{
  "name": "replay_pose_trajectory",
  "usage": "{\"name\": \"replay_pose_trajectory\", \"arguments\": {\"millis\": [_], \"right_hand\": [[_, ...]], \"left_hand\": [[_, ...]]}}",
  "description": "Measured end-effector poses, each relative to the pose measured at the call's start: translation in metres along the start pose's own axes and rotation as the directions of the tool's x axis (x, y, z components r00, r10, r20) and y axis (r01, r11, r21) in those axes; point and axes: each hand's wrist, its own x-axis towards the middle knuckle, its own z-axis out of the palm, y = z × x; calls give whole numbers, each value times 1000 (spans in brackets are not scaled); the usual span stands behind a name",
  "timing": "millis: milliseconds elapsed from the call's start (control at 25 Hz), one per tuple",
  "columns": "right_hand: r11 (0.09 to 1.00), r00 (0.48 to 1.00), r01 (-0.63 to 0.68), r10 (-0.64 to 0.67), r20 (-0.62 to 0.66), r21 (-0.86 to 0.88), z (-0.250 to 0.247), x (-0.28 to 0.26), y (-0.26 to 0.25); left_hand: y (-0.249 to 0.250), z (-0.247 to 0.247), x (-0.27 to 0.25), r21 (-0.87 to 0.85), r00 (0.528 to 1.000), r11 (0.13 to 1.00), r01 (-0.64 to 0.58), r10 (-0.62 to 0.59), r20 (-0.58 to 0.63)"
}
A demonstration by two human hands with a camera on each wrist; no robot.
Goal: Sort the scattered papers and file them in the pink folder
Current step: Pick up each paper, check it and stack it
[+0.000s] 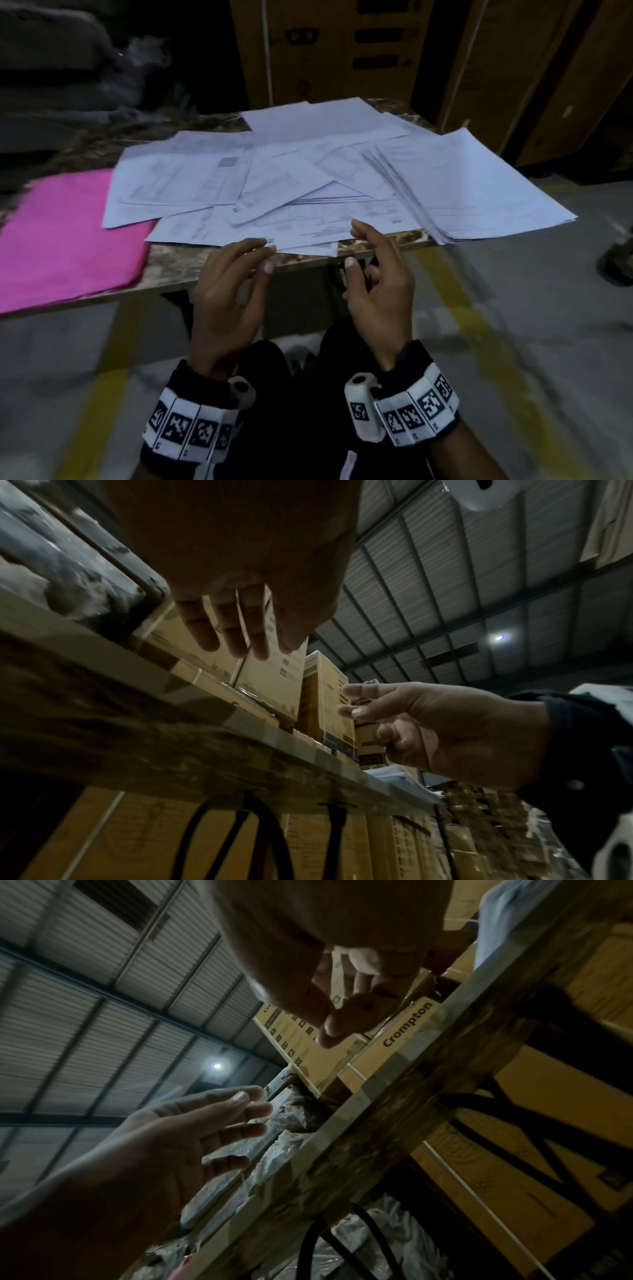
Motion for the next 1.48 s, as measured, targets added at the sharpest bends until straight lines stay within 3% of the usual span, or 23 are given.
{"name": "replay_pose_trajectory", "arguments": {"millis": [240,440,560,720,840,1040,1320,1480], "right_hand": [[999,995,45,-48,88,26,65,17,-29],[995,989,102,-100,105,-11,89,31,-40],[986,986,159,-155,66,-55,98,48,-45],[995,993,94,-91,77,-42,110,75,-35],[998,990,-57,55,131,12,115,84,-18],[982,950,-184,190,248,-47,114,87,-6],[974,941,-228,221,256,-2,109,87,-7],[954,925,-295,271,267,53,106,87,-7]], "left_hand": [[-53,-60,24,132,993,985,109,-101,-68],[-83,-68,44,136,983,974,178,-169,-76],[-96,-59,59,128,958,950,284,-276,-75],[-119,-42,80,307,903,873,379,-422,85],[-122,-30,82,436,811,797,419,-544,215],[-126,-18,76,610,738,737,290,-578,348],[-124,-17,73,635,859,748,192,-441,260],[-123,-19,69,501,860,845,186,-387,333]]}}
